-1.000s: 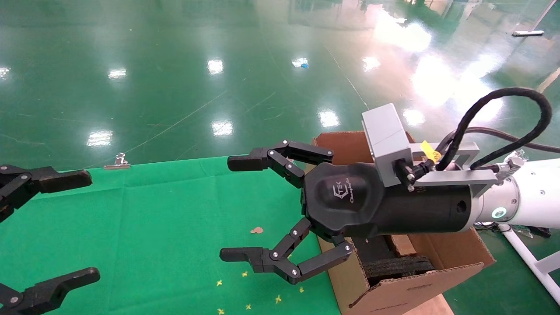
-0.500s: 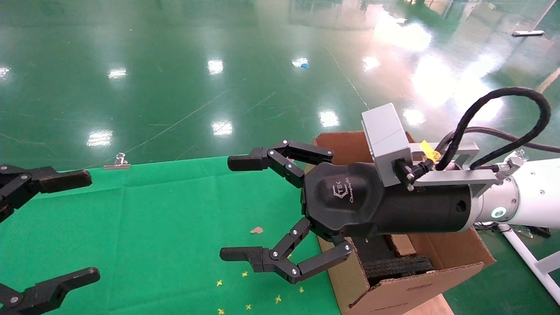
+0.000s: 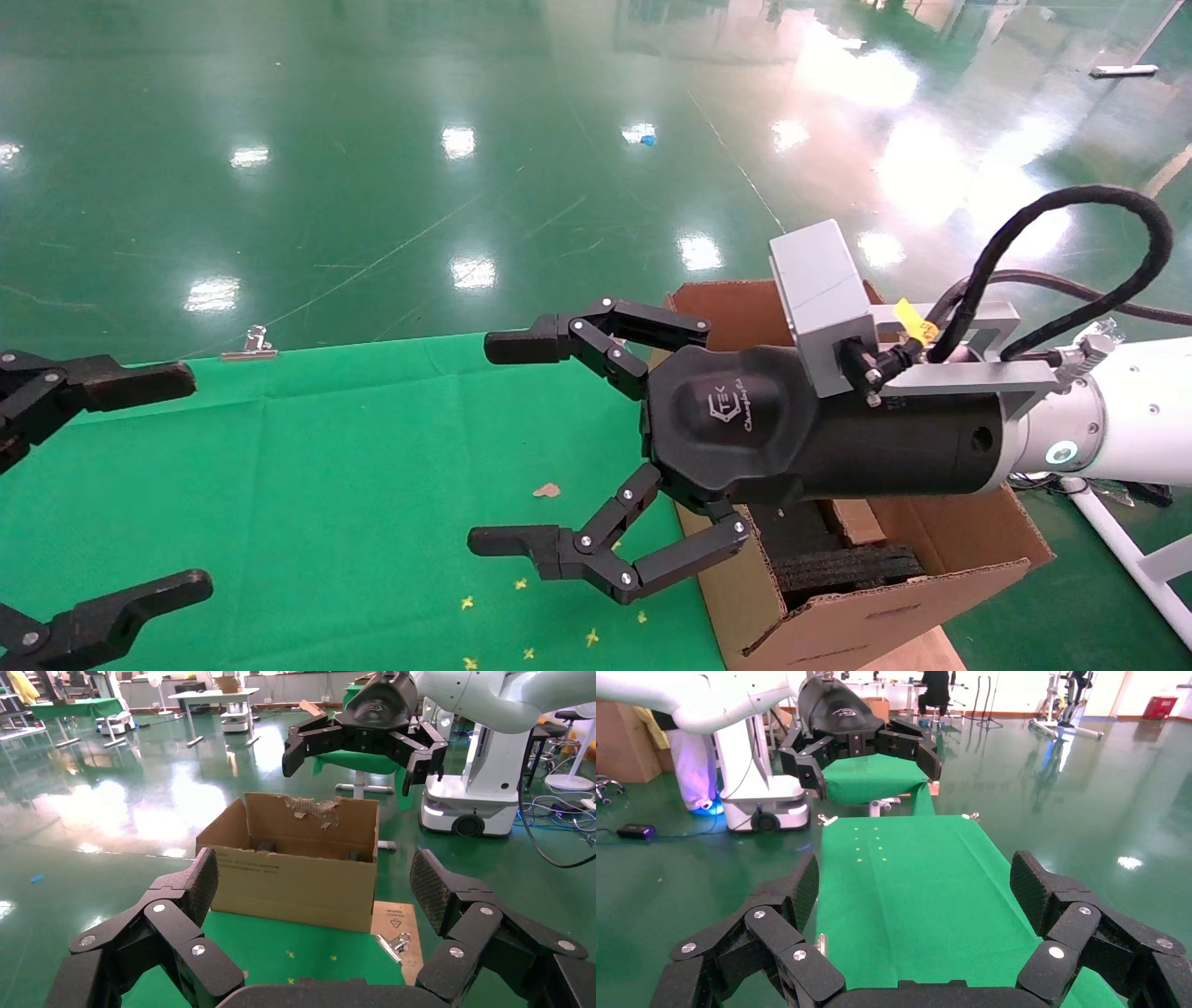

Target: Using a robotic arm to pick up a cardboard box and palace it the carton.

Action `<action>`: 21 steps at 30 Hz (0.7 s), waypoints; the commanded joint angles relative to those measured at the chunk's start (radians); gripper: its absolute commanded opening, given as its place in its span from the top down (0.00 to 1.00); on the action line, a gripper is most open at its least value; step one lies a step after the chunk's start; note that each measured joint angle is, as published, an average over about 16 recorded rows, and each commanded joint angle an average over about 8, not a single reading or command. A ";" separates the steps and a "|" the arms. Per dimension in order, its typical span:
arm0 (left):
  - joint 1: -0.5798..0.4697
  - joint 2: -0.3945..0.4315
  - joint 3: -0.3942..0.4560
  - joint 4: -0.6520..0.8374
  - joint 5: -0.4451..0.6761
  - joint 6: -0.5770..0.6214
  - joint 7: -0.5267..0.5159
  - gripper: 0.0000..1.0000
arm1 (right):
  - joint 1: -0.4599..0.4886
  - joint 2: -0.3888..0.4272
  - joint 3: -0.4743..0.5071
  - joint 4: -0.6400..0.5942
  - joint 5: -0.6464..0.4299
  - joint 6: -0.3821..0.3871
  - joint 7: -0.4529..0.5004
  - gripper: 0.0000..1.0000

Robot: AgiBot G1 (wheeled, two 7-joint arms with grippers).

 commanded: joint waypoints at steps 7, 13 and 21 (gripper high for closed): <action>0.000 0.000 0.000 0.000 0.000 0.000 0.000 0.00 | 0.000 0.000 0.000 0.000 0.000 0.000 0.000 0.00; 0.000 0.000 0.000 0.000 0.000 0.000 0.000 0.00 | 0.000 0.000 0.000 0.000 0.000 0.000 0.000 0.00; 0.000 0.000 0.000 0.000 0.000 0.000 0.000 0.00 | 0.000 0.000 0.000 0.000 0.000 0.000 0.000 0.00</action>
